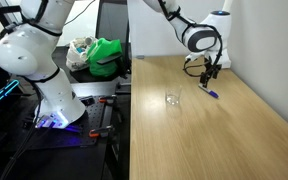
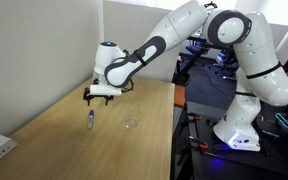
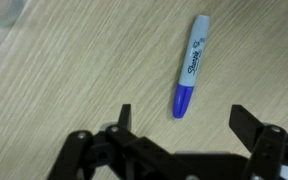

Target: Take the marker from the table and place it in the glass cup

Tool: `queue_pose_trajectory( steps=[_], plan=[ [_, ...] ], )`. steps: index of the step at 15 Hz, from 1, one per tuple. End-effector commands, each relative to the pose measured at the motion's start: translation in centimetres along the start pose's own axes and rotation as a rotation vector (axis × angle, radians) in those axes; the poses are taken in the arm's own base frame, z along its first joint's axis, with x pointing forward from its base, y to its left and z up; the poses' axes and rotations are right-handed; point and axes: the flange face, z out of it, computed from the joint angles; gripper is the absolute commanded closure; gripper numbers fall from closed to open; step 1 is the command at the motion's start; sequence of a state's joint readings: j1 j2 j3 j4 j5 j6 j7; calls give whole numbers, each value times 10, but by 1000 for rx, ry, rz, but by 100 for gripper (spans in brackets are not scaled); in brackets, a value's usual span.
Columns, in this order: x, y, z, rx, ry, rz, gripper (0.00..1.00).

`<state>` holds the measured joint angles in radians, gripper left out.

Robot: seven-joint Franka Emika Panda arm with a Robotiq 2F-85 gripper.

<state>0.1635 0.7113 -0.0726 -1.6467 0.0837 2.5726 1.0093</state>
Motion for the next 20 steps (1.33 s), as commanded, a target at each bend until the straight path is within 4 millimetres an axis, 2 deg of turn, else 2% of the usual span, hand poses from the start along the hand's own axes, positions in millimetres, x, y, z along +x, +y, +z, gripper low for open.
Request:
queue_pose_trajectory(
  steps=[1,7,20],
  plan=[
    [3,-9,14,-10,-27,0,0],
    [2,-14,34,-18,-31,-3,0],
    [-1,-32,59,-26,-50,-23,0]
  ],
)
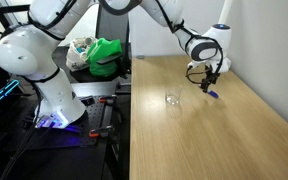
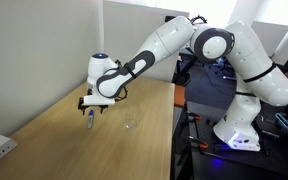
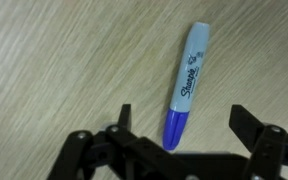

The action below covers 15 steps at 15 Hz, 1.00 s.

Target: Take the marker from the table and place it in the glass cup

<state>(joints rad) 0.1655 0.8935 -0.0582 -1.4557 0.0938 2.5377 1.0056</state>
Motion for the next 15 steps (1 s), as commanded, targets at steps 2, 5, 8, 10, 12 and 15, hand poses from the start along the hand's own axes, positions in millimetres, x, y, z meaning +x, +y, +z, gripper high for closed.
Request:
queue_pose_trajectory(
  steps=[2,5,8,10,12,15],
  plan=[
    [4,-15,4,-18,-26,-7,0],
    [5,-20,6,-29,-33,-10,0],
    [7,-25,9,-37,-39,-12,0],
    [8,-28,11,-42,-42,-13,0],
    [9,-29,14,-53,-45,-13,0],
    [10,-30,20,-67,-50,-13,0]
  ],
)
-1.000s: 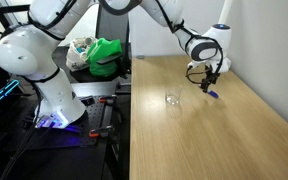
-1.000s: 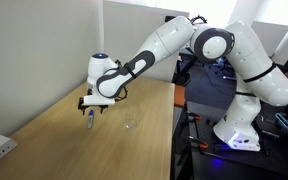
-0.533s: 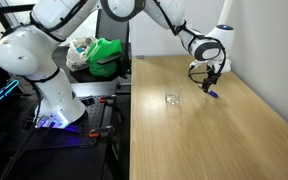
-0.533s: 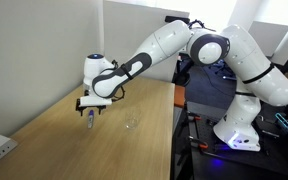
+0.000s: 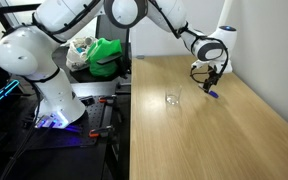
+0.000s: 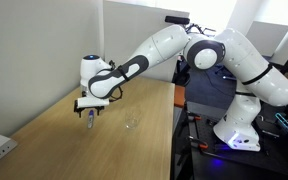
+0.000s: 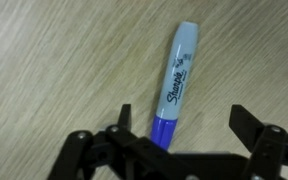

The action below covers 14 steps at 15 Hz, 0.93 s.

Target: Take the marker from the table and place it in the glass cup

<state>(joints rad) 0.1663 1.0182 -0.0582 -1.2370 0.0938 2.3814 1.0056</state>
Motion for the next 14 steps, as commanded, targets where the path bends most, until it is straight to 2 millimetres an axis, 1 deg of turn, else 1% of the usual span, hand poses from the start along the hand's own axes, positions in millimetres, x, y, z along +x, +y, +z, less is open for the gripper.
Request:
queue_pose_trajectory(
  steps=[1,4,5,6,7,8,10,11,14],
  plan=[
    [4,-7,4,-19,-15,-1,0],
    [6,-8,7,-27,-16,-2,0],
    [6,-8,8,-30,-18,-2,10],
    [7,-9,9,-32,-18,-2,28],
    [8,-9,9,-34,-19,-2,34],
    [8,-9,10,-34,-18,-2,44],
    [10,-10,10,-32,-16,-1,57],
    [11,-10,10,-32,-13,-1,66],
    [12,-11,8,-32,-10,0,88]
  ],
)
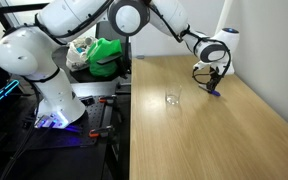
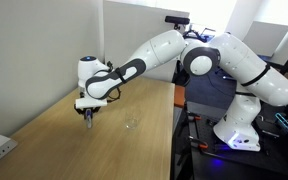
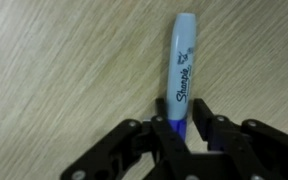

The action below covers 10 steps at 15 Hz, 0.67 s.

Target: Take the marker from the table and place it in the glass cup

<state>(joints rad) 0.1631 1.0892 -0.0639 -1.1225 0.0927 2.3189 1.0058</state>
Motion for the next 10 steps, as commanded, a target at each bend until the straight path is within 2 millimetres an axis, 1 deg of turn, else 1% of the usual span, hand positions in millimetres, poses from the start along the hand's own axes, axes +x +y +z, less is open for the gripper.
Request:
queue_pose_trajectory(
  steps=[1,2,3,5,10],
  plan=[
    [4,-3,-3,-16,1,1,96],
    [3,-4,-5,-17,9,-3,97],
    [0,-4,-9,-21,21,-7,94],
    [-6,-4,-22,-18,46,-25,94],
    [-16,-10,-62,12,99,-60,94]
  ],
)
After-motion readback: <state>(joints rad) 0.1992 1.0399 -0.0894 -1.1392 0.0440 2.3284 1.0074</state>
